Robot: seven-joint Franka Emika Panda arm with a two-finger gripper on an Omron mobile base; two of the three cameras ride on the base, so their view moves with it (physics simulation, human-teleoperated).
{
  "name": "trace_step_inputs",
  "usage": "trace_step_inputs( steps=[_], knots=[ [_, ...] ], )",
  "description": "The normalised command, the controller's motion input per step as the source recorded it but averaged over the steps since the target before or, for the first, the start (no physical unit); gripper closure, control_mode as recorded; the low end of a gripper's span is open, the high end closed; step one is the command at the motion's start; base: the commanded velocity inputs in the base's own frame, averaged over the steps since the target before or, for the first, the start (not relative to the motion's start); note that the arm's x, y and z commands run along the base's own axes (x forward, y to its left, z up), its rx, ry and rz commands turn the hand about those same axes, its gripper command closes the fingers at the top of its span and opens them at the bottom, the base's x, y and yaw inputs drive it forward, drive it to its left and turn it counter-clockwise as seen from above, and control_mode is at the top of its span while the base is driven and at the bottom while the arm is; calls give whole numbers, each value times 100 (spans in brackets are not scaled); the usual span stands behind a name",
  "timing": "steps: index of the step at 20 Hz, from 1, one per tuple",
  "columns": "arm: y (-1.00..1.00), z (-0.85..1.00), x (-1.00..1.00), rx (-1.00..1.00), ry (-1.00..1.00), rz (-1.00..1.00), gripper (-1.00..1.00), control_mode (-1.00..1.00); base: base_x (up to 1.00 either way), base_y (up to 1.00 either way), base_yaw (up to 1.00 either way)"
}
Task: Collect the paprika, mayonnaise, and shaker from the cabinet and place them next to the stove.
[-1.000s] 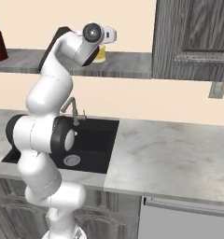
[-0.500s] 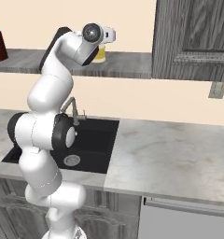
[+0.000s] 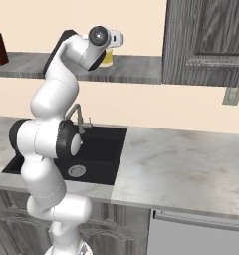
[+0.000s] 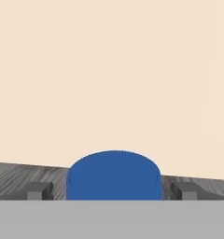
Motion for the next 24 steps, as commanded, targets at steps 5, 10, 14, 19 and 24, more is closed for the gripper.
trace_step_inputs(
  steps=[5, 10, 14, 19, 24],
  knots=[
    [0, -4, 6, 0, 0, 0, -100, -100, 0, 0, 0],
    [0, -5, 6, 0, 0, 0, -100, -100, 0, 0, 0],
    [0, -5, 6, 0, 0, 0, -100, -100, 0, 0, 0],
    [0, -6, 7, 0, 0, 0, -100, -100, 0, 0, 0],
    [0, -6, 9, 0, 0, 0, -100, -100, 0, 0, 0]
  ],
)
